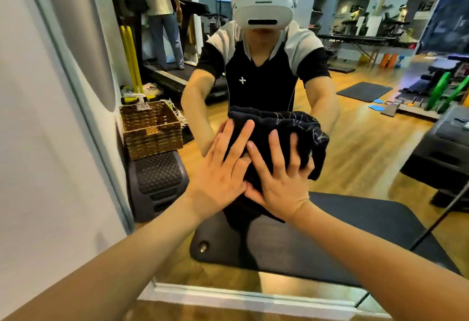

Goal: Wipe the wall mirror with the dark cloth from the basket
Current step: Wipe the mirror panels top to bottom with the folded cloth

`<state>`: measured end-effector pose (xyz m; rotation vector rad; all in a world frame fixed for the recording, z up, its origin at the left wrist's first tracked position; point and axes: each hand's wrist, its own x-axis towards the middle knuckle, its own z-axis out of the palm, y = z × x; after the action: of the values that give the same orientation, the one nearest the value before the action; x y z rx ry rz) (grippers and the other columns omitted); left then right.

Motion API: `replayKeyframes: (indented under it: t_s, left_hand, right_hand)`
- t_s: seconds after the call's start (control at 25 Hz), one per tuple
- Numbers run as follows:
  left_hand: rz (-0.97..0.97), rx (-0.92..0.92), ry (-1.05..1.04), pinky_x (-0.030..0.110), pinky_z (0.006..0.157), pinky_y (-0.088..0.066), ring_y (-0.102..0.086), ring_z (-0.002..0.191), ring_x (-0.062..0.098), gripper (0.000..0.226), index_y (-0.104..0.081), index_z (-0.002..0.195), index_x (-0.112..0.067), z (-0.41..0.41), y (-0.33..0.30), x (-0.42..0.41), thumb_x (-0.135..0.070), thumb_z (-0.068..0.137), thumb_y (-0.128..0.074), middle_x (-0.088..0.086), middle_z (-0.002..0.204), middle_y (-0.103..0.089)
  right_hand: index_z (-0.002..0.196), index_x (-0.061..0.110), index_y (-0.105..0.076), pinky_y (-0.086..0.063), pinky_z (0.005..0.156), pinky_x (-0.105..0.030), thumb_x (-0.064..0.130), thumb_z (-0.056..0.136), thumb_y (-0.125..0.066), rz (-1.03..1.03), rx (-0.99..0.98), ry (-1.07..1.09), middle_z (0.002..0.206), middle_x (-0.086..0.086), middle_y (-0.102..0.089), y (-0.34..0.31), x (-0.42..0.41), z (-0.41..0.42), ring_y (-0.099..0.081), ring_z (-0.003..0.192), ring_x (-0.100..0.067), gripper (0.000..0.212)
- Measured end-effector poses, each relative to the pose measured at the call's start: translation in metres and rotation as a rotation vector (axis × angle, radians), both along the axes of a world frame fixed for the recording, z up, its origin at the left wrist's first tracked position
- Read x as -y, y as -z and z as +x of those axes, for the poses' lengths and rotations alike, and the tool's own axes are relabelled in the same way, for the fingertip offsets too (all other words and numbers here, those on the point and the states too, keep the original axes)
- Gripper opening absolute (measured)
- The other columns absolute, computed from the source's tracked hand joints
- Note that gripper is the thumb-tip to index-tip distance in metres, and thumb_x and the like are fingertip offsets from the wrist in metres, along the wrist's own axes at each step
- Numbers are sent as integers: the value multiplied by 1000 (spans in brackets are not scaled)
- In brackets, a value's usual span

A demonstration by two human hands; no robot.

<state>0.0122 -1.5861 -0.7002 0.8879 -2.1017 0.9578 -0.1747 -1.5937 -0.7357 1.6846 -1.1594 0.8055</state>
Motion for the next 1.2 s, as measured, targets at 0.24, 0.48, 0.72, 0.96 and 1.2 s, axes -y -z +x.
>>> replayKeyframes:
  t_s: [0.24,0.48,0.72,0.96,1.2]
  left_hand:
    - [-45,29,-116,62,112,-38,-29,144,57,33,-62,115,13,121,1,2,-15,100,-59,39,152,-32]
    - [-20,-19,-216,58,123,-24,-18,150,50,40,-55,127,12,235,9,5,-15,98,-64,32,160,-22]
    - [3,7,-114,59,120,-29,-18,151,49,28,-60,115,10,263,15,13,-11,96,-66,32,160,-19]
    - [-2,-23,-114,59,122,-25,-16,149,53,36,-57,120,15,258,61,16,-11,96,-65,37,157,-22]
    - [117,-32,-107,61,121,-24,-18,148,57,53,-39,140,11,252,158,6,-12,98,-63,33,159,-14]
  right_hand:
    - [163,29,-20,-16,115,-63,70,95,-43,56,58,-72,167,-15,-11,3,11,130,17,156,-38,83]
    - [163,28,-19,-14,115,-65,69,93,-46,74,11,-77,166,-14,-12,6,21,253,5,152,-38,86]
    - [162,25,-24,-27,111,-63,67,95,-42,27,54,-81,163,-15,-16,20,30,279,-1,150,-38,81]
    - [163,26,-21,-25,114,-62,61,98,-39,58,2,-94,163,-13,-18,57,22,273,-14,149,-39,76]
    - [164,27,-11,-15,118,-65,51,92,-56,210,-85,-60,167,-13,-5,146,6,258,-1,151,-38,88]
